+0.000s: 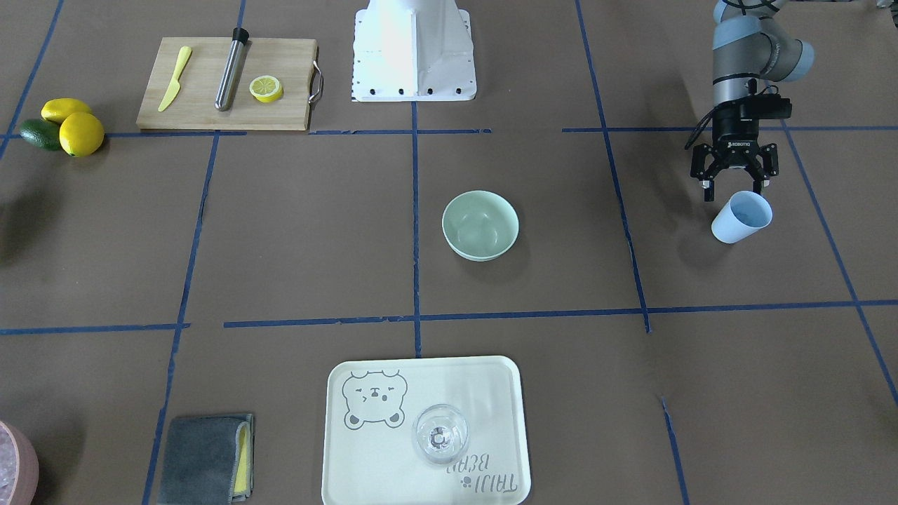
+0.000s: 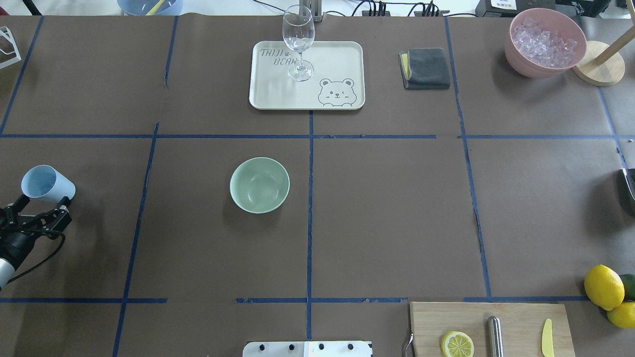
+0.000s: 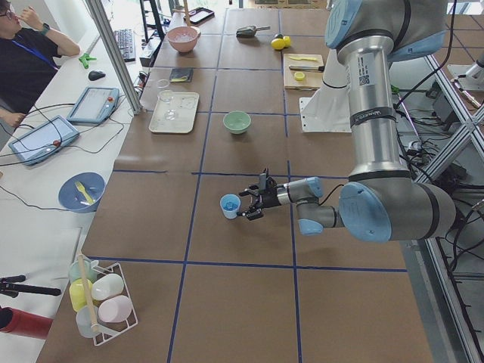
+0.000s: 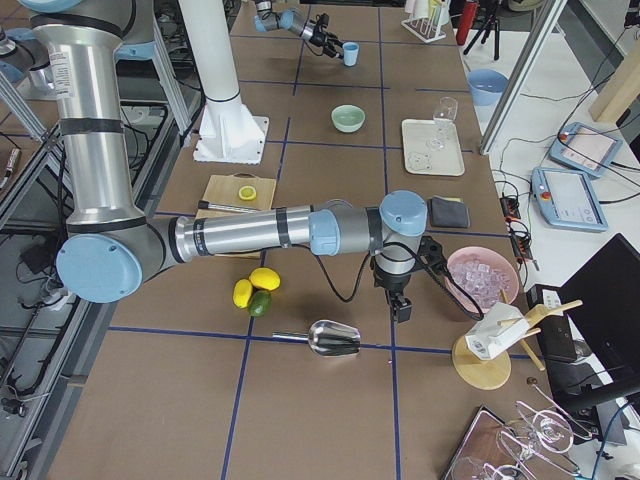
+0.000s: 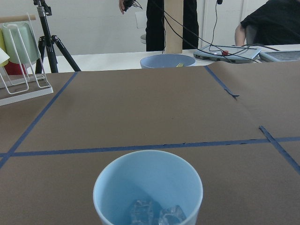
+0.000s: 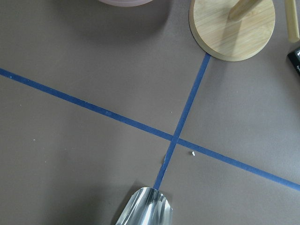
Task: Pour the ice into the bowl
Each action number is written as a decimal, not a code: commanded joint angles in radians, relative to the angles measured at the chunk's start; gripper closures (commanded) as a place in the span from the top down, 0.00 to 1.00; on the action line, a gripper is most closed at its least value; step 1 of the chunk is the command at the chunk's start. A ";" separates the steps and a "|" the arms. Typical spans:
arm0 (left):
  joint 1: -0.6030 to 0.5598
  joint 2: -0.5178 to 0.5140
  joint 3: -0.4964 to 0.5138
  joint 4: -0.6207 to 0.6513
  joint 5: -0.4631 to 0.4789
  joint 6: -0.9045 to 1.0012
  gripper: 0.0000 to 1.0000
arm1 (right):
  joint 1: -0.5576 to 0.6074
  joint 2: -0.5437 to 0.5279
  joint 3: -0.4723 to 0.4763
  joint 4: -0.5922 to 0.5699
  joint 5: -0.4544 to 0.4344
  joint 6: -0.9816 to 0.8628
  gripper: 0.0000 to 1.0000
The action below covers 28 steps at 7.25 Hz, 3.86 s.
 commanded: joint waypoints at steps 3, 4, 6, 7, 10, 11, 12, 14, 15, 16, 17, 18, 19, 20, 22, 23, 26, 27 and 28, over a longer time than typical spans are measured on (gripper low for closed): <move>-0.076 -0.052 0.076 0.001 -0.012 -0.002 1.00 | 0.000 0.002 -0.002 0.000 -0.001 0.000 1.00; -0.104 -0.058 0.089 0.004 -0.015 -0.002 1.00 | 0.000 0.002 -0.002 0.000 -0.001 0.000 1.00; -0.115 -0.085 0.114 0.004 -0.021 -0.002 1.00 | 0.000 0.002 -0.002 0.000 -0.002 -0.002 1.00; -0.115 -0.127 0.137 0.006 -0.020 0.000 1.00 | 0.002 0.002 -0.002 0.000 -0.002 -0.002 1.00; -0.133 -0.155 0.162 0.006 -0.023 -0.003 1.00 | 0.005 0.002 -0.002 0.002 -0.002 -0.002 1.00; -0.138 -0.155 0.162 0.006 -0.023 -0.003 1.00 | 0.005 0.002 -0.002 0.002 -0.002 -0.002 1.00; -0.140 -0.155 0.166 0.006 -0.023 -0.003 1.00 | 0.005 0.003 -0.002 0.000 -0.002 -0.002 1.00; -0.138 -0.159 0.168 0.004 -0.023 -0.003 0.45 | 0.005 0.003 -0.003 0.002 -0.002 -0.002 1.00; -0.140 -0.164 0.166 0.000 -0.024 -0.003 0.14 | 0.005 0.003 -0.003 0.002 -0.002 -0.002 1.00; -0.140 -0.164 0.156 -0.008 -0.038 0.007 0.00 | 0.006 0.003 -0.003 0.000 -0.002 0.000 1.00; -0.140 -0.161 0.134 -0.012 -0.065 0.027 0.00 | 0.008 0.003 -0.003 0.002 -0.002 0.002 1.00; -0.144 -0.155 0.081 -0.016 -0.123 0.131 0.00 | 0.009 0.003 -0.003 0.002 -0.002 0.003 1.00; -0.176 -0.162 0.018 -0.057 -0.165 0.317 0.00 | 0.011 0.002 -0.005 0.000 -0.002 0.003 1.00; -0.181 -0.164 -0.040 -0.107 -0.165 0.481 0.00 | 0.011 0.002 -0.006 0.000 -0.002 0.003 1.00; -0.212 -0.245 -0.105 -0.111 -0.165 0.714 0.00 | 0.012 -0.003 -0.008 0.000 -0.002 0.003 1.00; -0.212 -0.312 -0.105 -0.097 -0.165 0.763 0.00 | 0.014 -0.006 -0.008 0.000 -0.002 0.003 1.00; -0.203 -0.395 -0.092 0.001 -0.153 1.046 0.00 | 0.034 -0.047 -0.006 0.002 0.001 0.058 1.00; -0.201 -0.458 -0.088 0.138 -0.150 1.049 0.00 | 0.037 -0.058 -0.005 0.003 0.004 0.084 1.00; -0.198 -0.525 -0.078 0.238 -0.132 1.049 0.00 | 0.038 -0.072 0.001 0.003 0.006 0.109 1.00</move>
